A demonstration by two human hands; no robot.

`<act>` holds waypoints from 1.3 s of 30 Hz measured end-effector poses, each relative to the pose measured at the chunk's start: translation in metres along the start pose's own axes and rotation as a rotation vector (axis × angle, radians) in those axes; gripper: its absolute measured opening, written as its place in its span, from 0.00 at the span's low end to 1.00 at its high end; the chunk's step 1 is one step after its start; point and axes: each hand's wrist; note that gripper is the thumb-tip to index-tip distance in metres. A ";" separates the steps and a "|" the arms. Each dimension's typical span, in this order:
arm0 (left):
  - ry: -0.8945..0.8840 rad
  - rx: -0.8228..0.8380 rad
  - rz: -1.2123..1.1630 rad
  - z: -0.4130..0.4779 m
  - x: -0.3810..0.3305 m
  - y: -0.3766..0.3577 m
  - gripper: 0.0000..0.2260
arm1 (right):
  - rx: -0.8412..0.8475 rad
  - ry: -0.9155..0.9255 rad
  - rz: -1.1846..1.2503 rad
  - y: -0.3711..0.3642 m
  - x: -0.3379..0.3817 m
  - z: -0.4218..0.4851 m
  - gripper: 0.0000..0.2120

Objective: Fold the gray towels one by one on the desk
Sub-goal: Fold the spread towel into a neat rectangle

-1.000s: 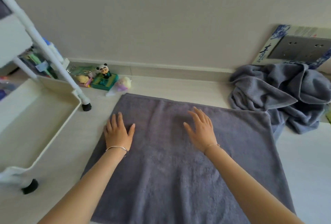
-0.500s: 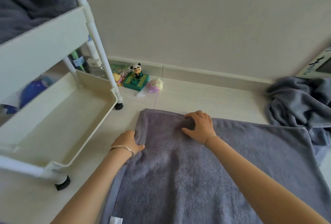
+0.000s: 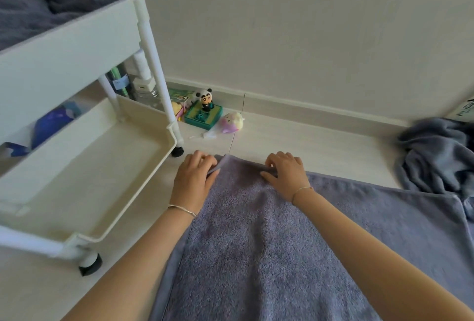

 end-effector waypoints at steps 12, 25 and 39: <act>0.436 0.290 -0.315 0.015 -0.005 -0.012 0.17 | -0.002 -0.055 0.208 -0.011 -0.009 0.001 0.10; 0.715 0.558 0.108 0.017 -0.015 -0.004 0.26 | -0.289 -0.124 0.192 -0.024 0.001 -0.027 0.16; 0.527 0.087 -0.191 0.011 -0.021 -0.004 0.12 | 0.002 -0.067 -0.021 -0.056 0.020 -0.083 0.31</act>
Point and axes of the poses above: each hand's wrist, its own z-axis towards the middle knuckle, its own y-axis out of the back of the hand, x = y × z, and after that the axes turned 7 degrees about -y, right-handed
